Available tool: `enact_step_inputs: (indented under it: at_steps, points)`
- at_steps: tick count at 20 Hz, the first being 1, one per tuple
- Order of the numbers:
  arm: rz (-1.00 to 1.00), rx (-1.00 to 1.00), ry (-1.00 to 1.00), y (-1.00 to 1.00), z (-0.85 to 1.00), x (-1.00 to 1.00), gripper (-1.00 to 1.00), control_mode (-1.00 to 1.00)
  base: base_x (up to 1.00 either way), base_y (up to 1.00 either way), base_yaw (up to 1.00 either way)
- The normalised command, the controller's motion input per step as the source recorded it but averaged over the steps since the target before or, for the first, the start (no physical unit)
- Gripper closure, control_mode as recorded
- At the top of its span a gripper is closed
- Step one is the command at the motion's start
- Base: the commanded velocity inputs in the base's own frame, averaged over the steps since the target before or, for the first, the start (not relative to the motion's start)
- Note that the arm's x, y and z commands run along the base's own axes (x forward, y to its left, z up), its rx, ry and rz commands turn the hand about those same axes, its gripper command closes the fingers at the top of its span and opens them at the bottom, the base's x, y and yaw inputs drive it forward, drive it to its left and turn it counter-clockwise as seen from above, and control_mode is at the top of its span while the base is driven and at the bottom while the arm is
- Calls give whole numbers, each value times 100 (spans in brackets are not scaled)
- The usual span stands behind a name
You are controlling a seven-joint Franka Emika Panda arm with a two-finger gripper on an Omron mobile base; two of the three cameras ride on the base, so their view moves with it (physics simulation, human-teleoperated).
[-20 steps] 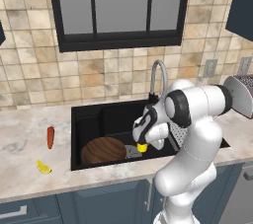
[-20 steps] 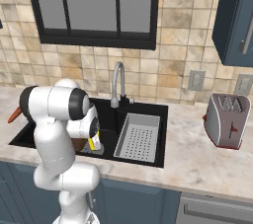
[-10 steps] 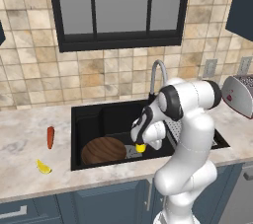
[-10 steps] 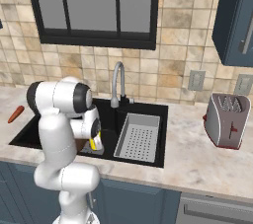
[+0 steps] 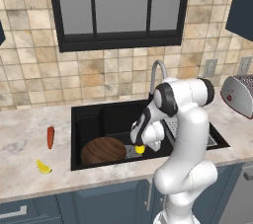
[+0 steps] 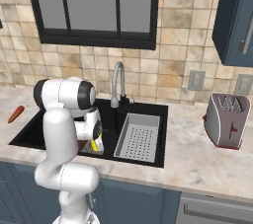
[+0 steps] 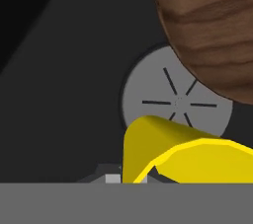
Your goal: Remove the carrot and lemon wedge from the sink. Then move the bowl and cup from the counter to the sink for washing.
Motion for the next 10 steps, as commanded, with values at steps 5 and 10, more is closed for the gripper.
enact_step_inputs:
  at_steps: [5,10]
  points:
    - [0,0,0,0,-19,8,100,-100,0,0,0]
    - [0,0,0,2,-18,9,100,-100,0,0,0]
